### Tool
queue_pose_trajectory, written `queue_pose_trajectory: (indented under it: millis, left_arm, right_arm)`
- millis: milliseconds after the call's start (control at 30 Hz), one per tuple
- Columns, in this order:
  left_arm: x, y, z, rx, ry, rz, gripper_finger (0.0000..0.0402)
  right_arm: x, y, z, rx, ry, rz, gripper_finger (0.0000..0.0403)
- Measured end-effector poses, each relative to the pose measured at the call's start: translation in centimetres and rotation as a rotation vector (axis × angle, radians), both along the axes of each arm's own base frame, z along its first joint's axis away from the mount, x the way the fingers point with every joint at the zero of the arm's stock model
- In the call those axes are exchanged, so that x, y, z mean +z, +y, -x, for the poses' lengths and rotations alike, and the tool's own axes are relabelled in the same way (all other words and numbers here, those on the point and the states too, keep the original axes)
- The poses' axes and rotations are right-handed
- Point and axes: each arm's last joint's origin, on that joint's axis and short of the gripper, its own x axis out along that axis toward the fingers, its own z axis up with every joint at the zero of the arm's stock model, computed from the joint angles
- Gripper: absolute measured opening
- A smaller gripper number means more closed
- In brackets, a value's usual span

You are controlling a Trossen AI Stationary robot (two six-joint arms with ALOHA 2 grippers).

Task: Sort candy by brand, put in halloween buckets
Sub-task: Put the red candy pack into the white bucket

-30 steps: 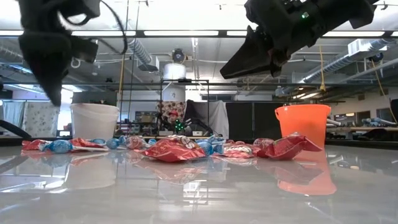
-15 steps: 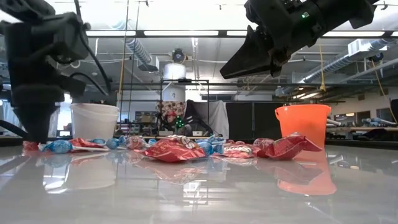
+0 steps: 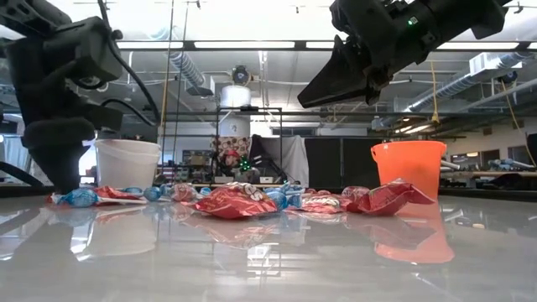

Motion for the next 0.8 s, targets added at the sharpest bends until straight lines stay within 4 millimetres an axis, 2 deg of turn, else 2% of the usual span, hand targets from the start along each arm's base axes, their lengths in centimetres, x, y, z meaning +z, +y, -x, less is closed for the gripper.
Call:
queue_pose_trajectory:
  millis: [167,333,533,800]
  left_arm:
    - [0.1,0.0,-0.7,-0.063,-0.07,-0.042,0.0106]
    - [0.3,-0.1,-1.6,-0.03,-0.167,-0.042,0.0069]
    - [1.2,-1.0,-2.4,-0.053,-0.233,-0.018,0.0065]
    - [5.5,-1.5,-4.2,-0.115,-0.266,-0.071,0.0064]
  right_arm:
    - [0.0,0.0,0.0,0.001,-0.001,0.001,0.0079]
    - [0.6,-0.5,-0.5,0.015,-0.055,0.028,0.0079]
    - [1.3,-1.9,-1.3,0.082,-0.111,0.055,0.0079]
    - [1.3,-4.2,-1.8,0.12,-0.108,0.018,0.0079]
